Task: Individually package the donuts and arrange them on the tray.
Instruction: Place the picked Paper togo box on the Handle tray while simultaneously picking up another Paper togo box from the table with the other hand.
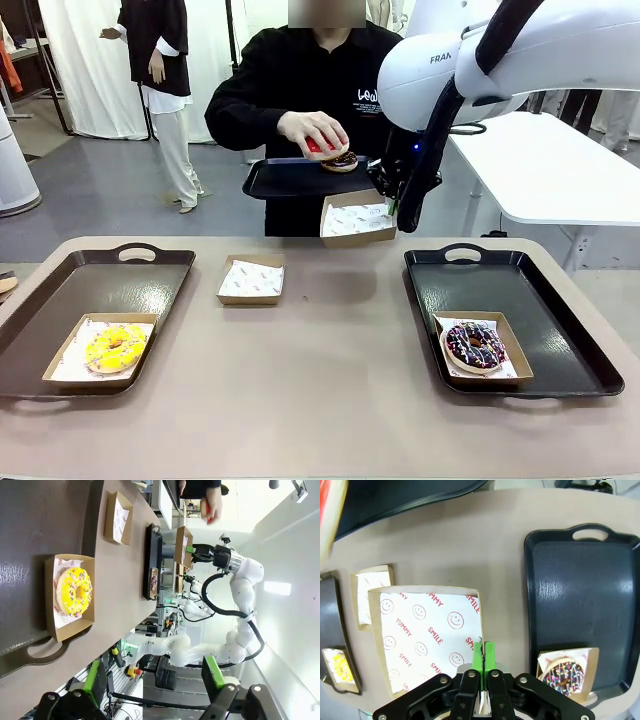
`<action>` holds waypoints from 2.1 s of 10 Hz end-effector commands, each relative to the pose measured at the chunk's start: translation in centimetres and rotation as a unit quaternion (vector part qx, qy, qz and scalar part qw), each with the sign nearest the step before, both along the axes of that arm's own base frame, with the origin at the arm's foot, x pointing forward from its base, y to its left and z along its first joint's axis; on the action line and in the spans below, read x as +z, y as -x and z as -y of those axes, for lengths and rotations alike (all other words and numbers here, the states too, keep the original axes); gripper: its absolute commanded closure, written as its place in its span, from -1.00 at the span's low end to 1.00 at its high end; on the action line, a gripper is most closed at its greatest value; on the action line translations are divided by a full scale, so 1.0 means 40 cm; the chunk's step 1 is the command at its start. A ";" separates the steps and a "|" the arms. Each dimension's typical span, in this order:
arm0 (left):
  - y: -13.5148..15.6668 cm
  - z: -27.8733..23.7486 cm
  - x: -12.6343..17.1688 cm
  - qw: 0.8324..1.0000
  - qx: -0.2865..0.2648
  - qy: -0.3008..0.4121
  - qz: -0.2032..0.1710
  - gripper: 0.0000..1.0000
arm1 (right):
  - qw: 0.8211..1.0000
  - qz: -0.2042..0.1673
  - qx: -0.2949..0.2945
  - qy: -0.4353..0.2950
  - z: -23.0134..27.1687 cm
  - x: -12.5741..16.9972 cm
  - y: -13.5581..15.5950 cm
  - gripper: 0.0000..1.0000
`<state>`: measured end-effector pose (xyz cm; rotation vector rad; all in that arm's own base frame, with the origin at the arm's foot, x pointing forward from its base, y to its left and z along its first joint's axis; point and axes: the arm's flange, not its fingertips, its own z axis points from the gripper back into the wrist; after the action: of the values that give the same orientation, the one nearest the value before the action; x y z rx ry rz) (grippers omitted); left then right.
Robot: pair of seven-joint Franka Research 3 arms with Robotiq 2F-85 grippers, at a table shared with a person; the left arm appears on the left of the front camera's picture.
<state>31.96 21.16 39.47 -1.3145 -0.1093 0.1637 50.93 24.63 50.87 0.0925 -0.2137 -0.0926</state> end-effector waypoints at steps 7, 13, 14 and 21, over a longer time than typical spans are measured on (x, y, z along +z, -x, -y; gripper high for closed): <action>0.002 -0.005 0.002 1.000 0.002 0.002 0.003 -1.00 | 1.000 0.004 -0.001 -0.002 0.002 0.002 0.001 1.00; 0.002 -0.005 0.002 1.000 0.002 0.002 0.003 -1.00 | 1.000 0.004 -0.001 -0.002 0.002 0.002 0.001 1.00; 0.002 -0.005 0.002 1.000 0.002 0.002 0.003 -1.00 | 1.000 0.004 -0.001 -0.002 0.002 0.002 0.001 1.00; 0.000 0.000 0.000 1.000 0.000 0.000 0.000 -1.00 | 1.000 0.000 0.000 0.000 0.001 0.000 -0.001 0.97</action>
<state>31.98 21.13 39.47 -1.3137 -0.1084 0.1632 50.95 24.59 50.87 0.0923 -0.2138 -0.0932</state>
